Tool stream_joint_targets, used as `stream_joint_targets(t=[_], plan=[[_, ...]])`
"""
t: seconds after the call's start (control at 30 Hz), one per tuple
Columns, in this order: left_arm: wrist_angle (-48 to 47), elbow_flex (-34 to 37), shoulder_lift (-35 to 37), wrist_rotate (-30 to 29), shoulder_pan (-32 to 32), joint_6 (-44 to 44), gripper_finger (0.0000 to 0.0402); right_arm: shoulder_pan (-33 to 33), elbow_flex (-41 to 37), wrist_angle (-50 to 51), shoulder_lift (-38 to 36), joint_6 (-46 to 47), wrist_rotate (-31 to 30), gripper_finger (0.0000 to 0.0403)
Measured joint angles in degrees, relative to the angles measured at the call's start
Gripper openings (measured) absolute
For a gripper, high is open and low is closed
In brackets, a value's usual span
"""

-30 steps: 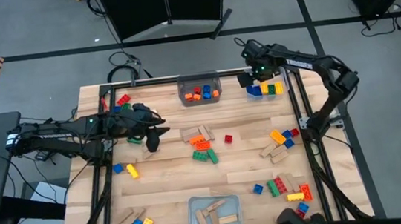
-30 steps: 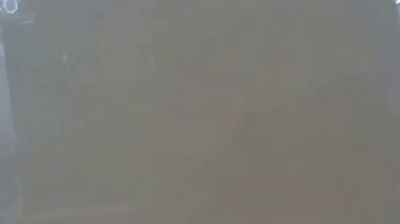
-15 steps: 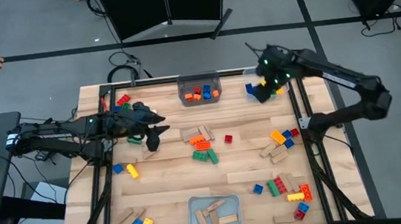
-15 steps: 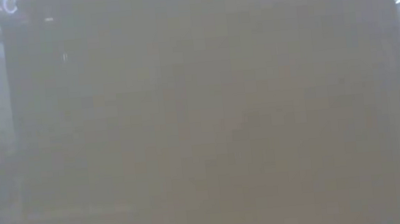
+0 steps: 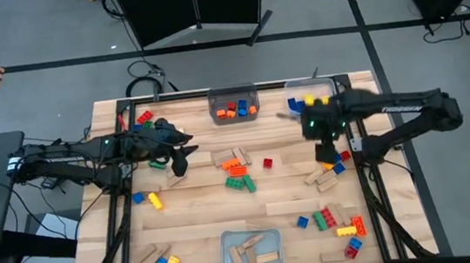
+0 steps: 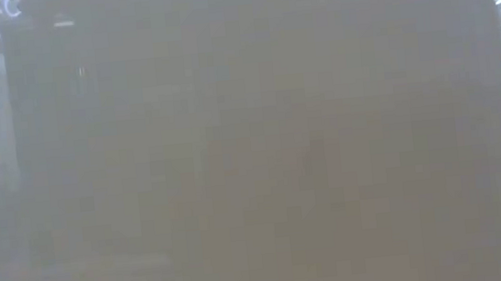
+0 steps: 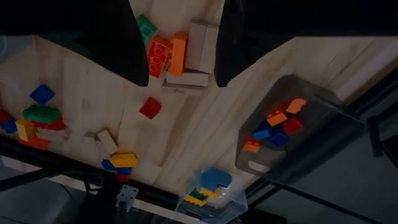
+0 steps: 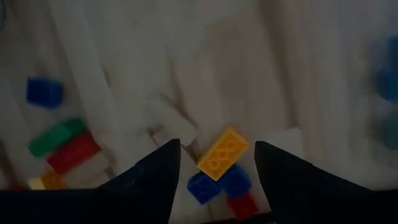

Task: Sort blocks by size
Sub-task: Put the brown block into the gray bin

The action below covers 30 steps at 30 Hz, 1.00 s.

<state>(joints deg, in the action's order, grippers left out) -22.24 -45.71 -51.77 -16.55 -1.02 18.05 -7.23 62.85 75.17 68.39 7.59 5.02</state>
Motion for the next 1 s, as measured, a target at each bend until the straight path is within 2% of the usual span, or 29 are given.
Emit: stream_joint_targets(t=[0.17,0.37,0.47,1.0], plan=[[0.0,0.0,0.0,-0.1,0.0,0.1,0.0191,6.9,-5.9,-5.1,2.0,-1.2,0.0,0.0235],[0.0,0.0,0.0,-0.1,0.0,0.1,0.0191,11.8,-9.5,-13.4,5.2,1.2,0.0,0.0253],[0.0,0.0,0.0,-0.1,0.0,0.1,0.0191,13.9,-11.2,-17.2,7.5,-0.8,0.0,0.0259],[-0.6,0.0,0.0,-0.1,0.0,-1.6,0.0191,17.7,-12.2,-21.2,25.5,-5.7,-2.9,0.0260]])
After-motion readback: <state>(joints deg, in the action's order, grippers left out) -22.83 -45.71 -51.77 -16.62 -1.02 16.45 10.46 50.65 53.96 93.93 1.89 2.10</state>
